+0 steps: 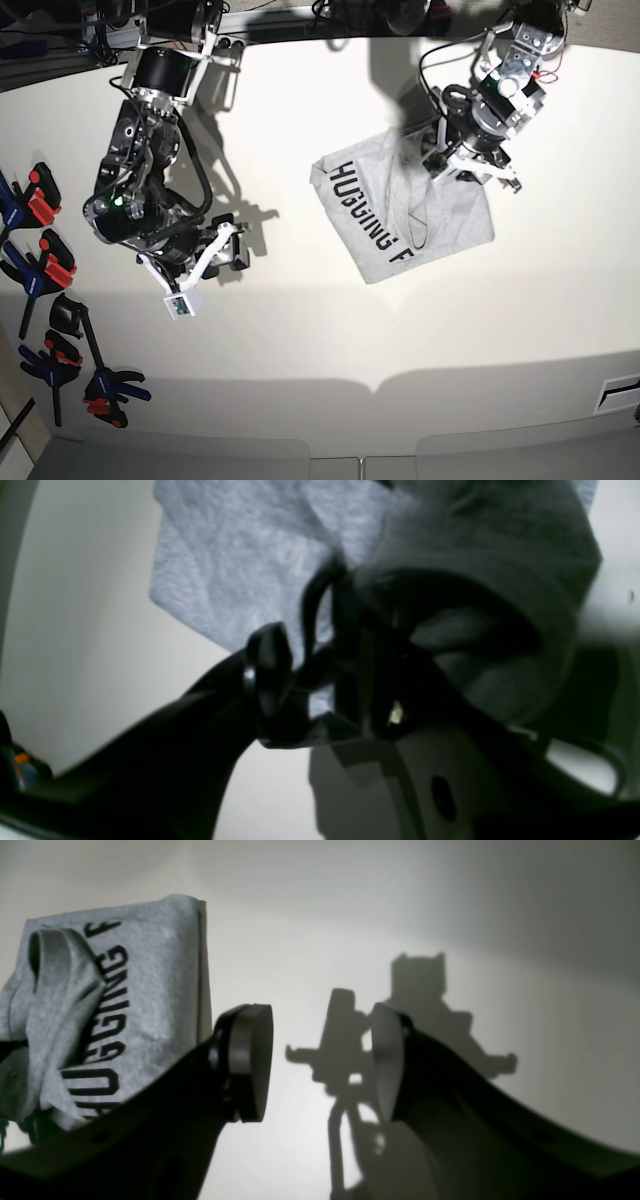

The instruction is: Fold the T-shirt properly

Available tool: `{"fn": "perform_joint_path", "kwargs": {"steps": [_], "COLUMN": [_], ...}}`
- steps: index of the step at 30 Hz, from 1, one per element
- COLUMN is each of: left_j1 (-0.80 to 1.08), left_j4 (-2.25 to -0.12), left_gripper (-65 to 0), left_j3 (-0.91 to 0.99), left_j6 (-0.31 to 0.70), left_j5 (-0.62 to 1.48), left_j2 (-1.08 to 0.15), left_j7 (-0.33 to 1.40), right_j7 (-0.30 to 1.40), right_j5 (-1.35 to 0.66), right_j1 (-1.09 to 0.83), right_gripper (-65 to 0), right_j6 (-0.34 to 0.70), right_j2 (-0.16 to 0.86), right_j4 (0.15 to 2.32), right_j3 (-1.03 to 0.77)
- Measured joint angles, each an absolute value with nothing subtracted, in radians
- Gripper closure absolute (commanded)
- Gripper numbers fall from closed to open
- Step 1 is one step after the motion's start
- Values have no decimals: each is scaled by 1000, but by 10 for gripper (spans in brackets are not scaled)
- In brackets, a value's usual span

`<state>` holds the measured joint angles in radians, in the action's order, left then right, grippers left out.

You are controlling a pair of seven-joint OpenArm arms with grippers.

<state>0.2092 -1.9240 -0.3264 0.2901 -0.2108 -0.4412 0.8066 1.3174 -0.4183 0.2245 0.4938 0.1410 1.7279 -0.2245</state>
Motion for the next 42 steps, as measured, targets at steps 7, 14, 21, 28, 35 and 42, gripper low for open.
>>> {"fn": "perform_joint_path", "kwargs": {"steps": [7,14,21,28,35,42], "left_j1": [185,188,188,190,156,82], "left_j4": [-1925,-1925,-1925,-1935,-1953,-1890], "left_gripper": [-220,-214,0,0,0,0], "left_j3": [-326,-327,-326,-326,-326,-326], "left_j6": [243,243,243,243,22,-22], "left_j5": [-251,-154,-161,-211,-363,-275], "left_j2": [-441,-419,-421,-421,-438,-482], "left_j7": [755,751,752,754,746,628], "right_j7": [1317,1317,1314,1314,1314,1314], "right_j5": [-419,-418,-419,-419,-420,-418], "right_j1": [224,224,224,224,225,224], "right_gripper": [-299,-299,-299,-299,-299,-299], "right_j6": [494,494,494,494,494,496], "right_j2": [141,141,141,141,141,141], "right_j4": [1728,1728,1728,1728,1728,1728], "right_j3": [-224,-224,-224,-224,-224,-224]}}
